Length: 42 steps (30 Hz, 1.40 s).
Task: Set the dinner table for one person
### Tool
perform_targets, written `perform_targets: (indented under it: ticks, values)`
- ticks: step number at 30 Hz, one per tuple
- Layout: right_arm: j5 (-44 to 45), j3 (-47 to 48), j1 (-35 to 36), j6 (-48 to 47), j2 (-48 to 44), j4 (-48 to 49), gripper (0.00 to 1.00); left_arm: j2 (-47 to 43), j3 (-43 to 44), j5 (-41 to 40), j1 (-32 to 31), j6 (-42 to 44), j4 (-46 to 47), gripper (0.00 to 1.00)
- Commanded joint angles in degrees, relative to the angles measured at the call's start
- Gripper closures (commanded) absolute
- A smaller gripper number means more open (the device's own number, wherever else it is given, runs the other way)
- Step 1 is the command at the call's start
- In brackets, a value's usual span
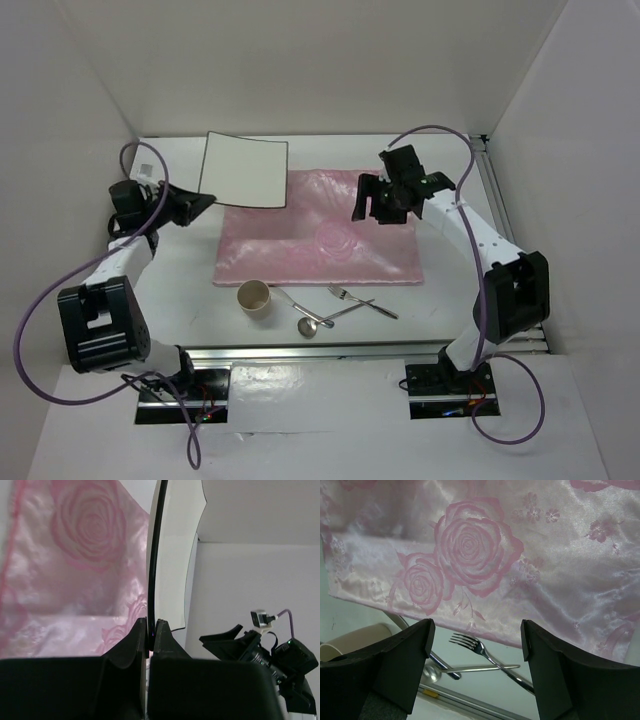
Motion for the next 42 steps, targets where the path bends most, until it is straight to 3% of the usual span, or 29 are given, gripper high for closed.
perform_targets:
  ticks: [1, 10, 16, 24, 42]
  values:
    - [2.49, 3.63, 0.59, 0.15, -3.96, -2.24, 0.19, -3.25, -0.91, -0.62, -6.3, -6.35, 14.21, 1.0]
    - [5.39, 2.58, 0.59, 0.15, -8.62, -6.02, 0.19, -0.88, -3.12, -11.09, -21.34, -11.53, 21.35, 1.0]
    - [4.61, 0.74, -1.17, 0.68, -12.93, -7.34, 0.19, 1.67, -6.89, -17.68, -26.88, -15.76, 24.16, 1.0]
    - [4.61, 0.73, -1.17, 0.68, -15.4, -10.15, 0.19, 7.64, -8.21, -21.29, -32.95, -19.45, 35.31, 1.0]
    - [4.08, -2.17, -1.7, 1.21, -17.59, -10.77, 0.19, 11.26, -12.6, -28.42, -40.78, -23.32, 36.92, 1.0]
